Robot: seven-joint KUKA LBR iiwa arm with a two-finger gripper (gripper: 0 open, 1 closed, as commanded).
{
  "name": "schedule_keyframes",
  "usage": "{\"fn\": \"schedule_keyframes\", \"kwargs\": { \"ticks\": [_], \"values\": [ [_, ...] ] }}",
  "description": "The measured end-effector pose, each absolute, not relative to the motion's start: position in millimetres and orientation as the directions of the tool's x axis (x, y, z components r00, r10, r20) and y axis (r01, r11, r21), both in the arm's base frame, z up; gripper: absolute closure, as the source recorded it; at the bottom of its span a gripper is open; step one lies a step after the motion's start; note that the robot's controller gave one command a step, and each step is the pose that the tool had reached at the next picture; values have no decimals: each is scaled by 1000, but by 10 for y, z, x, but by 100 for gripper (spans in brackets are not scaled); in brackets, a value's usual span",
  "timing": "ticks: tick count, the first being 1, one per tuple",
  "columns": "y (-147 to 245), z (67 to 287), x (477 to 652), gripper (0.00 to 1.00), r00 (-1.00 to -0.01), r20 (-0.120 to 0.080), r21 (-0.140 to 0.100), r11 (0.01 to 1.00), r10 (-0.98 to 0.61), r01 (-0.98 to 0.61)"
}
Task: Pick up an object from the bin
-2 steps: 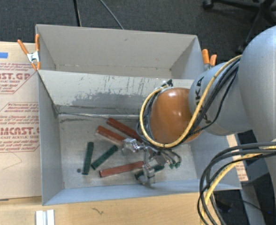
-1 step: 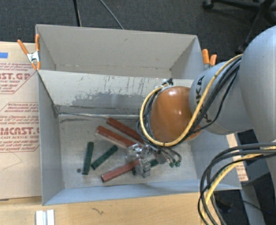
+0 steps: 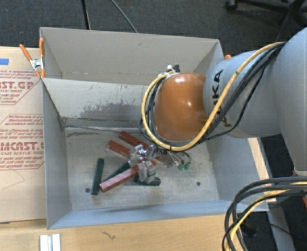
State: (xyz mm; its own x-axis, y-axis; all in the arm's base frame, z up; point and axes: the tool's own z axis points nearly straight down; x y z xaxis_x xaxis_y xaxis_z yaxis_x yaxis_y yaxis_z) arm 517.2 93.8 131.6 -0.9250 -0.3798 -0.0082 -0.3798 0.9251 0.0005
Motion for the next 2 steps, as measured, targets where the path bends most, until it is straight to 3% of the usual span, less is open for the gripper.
{"fn": "schedule_keyframes", "kwargs": {
  "ticks": [1,2],
  "values": [
    [1104,2505,5488,100,-898,-13,-3,898,-440,-440],
    [497,2133,5357,100,-737,0,0,737,-676,-676]
  ]
}}
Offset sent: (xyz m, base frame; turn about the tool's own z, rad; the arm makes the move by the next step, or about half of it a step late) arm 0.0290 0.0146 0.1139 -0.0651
